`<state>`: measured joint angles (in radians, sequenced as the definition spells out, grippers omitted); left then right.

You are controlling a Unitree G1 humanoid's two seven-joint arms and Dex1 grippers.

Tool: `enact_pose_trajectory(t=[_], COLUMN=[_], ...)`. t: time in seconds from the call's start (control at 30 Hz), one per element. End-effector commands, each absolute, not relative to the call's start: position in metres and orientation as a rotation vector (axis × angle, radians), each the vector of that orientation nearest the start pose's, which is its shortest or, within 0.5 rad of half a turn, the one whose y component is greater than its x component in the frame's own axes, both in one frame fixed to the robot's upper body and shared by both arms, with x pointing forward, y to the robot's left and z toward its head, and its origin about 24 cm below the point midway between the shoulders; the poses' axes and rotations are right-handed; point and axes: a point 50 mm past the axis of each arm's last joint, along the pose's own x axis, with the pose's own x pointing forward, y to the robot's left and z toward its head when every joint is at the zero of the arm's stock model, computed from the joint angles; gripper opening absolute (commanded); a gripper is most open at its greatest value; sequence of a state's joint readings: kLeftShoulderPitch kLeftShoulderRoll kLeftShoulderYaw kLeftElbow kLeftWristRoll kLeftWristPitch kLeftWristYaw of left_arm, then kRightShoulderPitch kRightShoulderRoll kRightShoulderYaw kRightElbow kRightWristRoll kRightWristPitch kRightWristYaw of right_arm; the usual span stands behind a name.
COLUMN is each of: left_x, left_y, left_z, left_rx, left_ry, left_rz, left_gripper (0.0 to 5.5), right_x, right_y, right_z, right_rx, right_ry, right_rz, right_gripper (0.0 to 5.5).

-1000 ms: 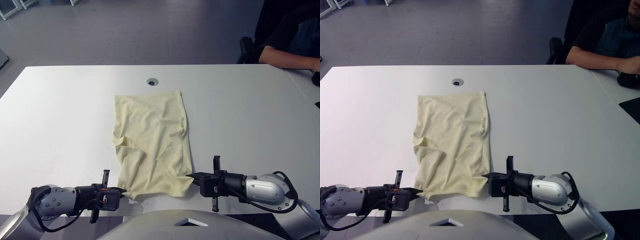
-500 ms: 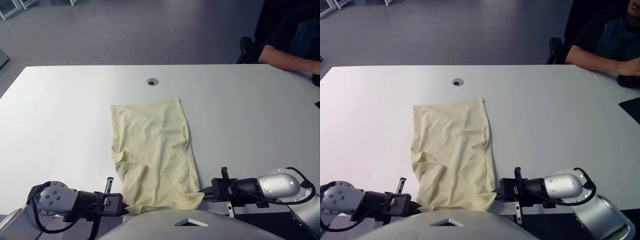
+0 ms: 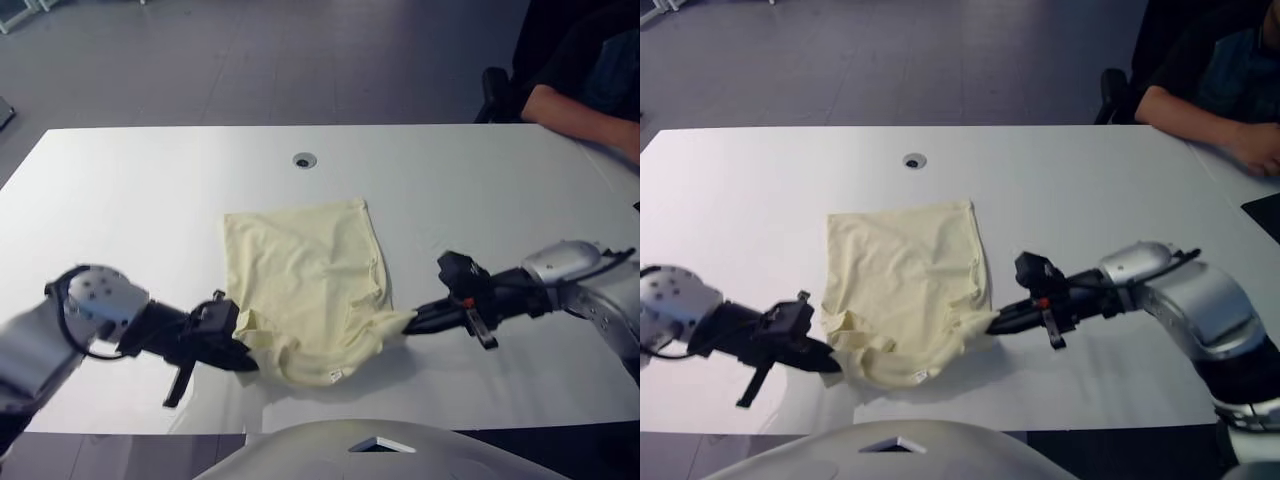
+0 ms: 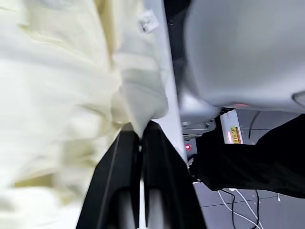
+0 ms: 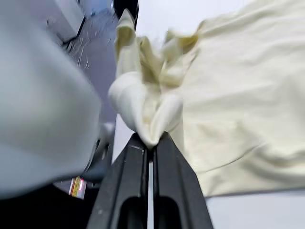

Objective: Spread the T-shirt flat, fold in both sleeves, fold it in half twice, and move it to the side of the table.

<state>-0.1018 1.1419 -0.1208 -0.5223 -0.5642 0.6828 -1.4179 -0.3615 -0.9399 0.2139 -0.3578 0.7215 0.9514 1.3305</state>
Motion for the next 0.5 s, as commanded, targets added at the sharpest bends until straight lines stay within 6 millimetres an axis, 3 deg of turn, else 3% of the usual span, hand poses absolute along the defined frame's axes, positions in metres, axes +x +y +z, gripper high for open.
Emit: enact_pose_trajectory(t=[0.03, 0.3, 0.5], left_x=[0.233, 0.303, 0.325], left_y=[0.201, 0.206, 0.217], left_z=[0.158, 0.16, 0.153], left_rx=[0.387, 0.466, 0.493], left_ry=[0.735, 0.769, 0.808], left_rz=[-1.605, -1.515, -1.446], left_gripper=[0.0, 0.0, 0.0], right_x=[0.267, 0.337, 0.366], right_y=[-0.163, -0.14, -0.132], right_z=[0.158, 0.157, 0.146], right_rx=[-0.016, -0.036, -0.073], right_ry=[0.698, 0.657, 0.633], right_rz=[1.559, 1.457, 1.362], right_gripper=[0.02, 0.02, 0.02])
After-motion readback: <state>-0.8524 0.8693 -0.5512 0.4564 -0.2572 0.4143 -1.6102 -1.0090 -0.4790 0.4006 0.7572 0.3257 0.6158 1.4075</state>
